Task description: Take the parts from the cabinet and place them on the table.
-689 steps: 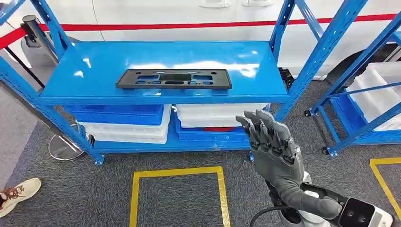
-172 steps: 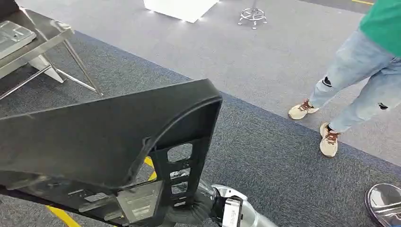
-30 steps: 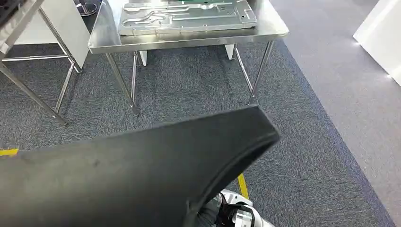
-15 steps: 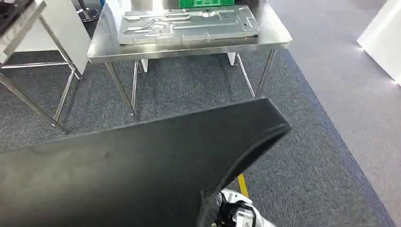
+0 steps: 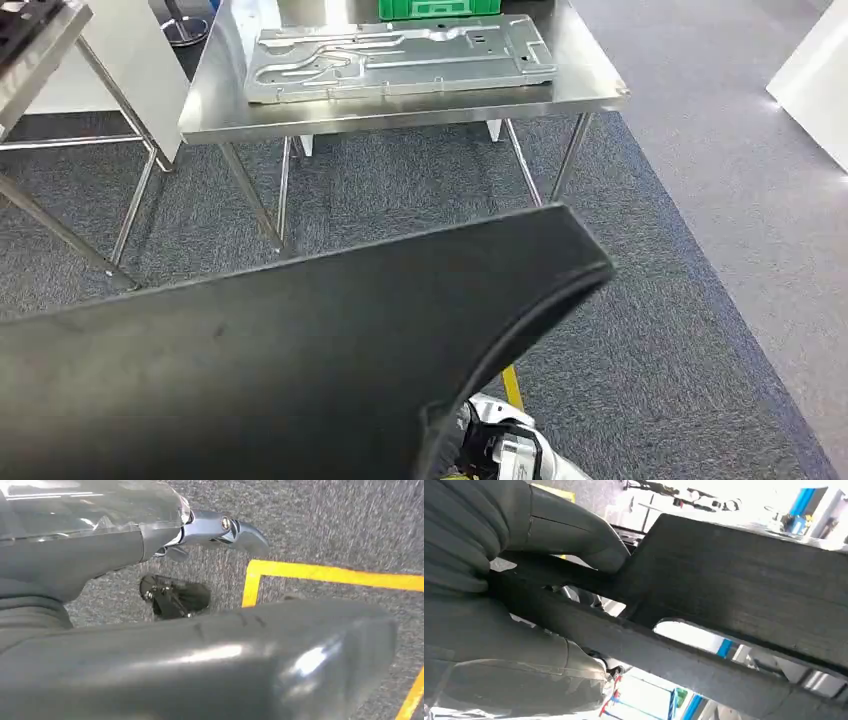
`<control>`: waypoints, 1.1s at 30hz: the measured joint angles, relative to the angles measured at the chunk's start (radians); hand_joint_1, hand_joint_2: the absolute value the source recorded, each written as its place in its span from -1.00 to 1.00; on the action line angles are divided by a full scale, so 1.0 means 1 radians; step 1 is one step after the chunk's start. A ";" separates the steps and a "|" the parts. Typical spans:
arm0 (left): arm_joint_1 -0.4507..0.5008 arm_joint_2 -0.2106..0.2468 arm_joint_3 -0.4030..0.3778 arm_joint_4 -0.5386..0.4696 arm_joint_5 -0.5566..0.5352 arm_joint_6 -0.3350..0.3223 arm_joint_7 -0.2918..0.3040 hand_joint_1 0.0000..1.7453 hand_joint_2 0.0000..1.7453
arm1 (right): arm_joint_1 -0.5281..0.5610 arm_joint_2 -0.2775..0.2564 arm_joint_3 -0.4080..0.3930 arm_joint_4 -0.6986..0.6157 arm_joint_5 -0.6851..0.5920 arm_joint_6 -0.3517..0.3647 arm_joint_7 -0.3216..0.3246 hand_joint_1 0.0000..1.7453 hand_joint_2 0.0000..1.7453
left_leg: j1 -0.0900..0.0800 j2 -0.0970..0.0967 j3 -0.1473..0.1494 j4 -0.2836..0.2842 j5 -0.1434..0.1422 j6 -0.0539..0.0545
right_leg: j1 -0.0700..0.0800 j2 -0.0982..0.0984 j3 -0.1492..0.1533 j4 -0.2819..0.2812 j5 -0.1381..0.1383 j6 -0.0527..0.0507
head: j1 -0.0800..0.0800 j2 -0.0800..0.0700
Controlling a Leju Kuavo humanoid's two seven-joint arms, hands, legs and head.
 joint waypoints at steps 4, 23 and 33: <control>-0.005 0.002 0.000 0.000 0.000 0.000 0.000 -1.00 -1.00 | -0.004 0.003 0.000 0.000 0.000 0.000 0.000 0.88 1.00 | 0.005 0.003 -0.065 0.143 -0.031 -0.014 | -0.003 -0.003 0.040 -0.009 -0.016 -0.024 | 0.000 0.000; 0.004 0.004 0.005 0.000 0.012 0.008 0.011 -1.00 -1.00 | -0.016 0.007 0.001 0.012 -0.003 0.003 0.000 0.88 1.00 | -0.002 0.002 -0.065 -0.002 0.055 0.040 | -0.012 0.001 -0.054 0.272 -0.183 0.029 | 0.008 0.000; 0.000 0.001 0.007 0.000 0.012 0.007 0.011 -1.00 -1.00 | -0.017 0.008 0.001 0.010 -0.010 0.010 0.000 0.88 1.00 | 0.014 0.004 -0.023 0.038 0.008 -0.025 | -0.015 0.000 0.047 0.008 -0.035 -0.012 | 0.013 0.000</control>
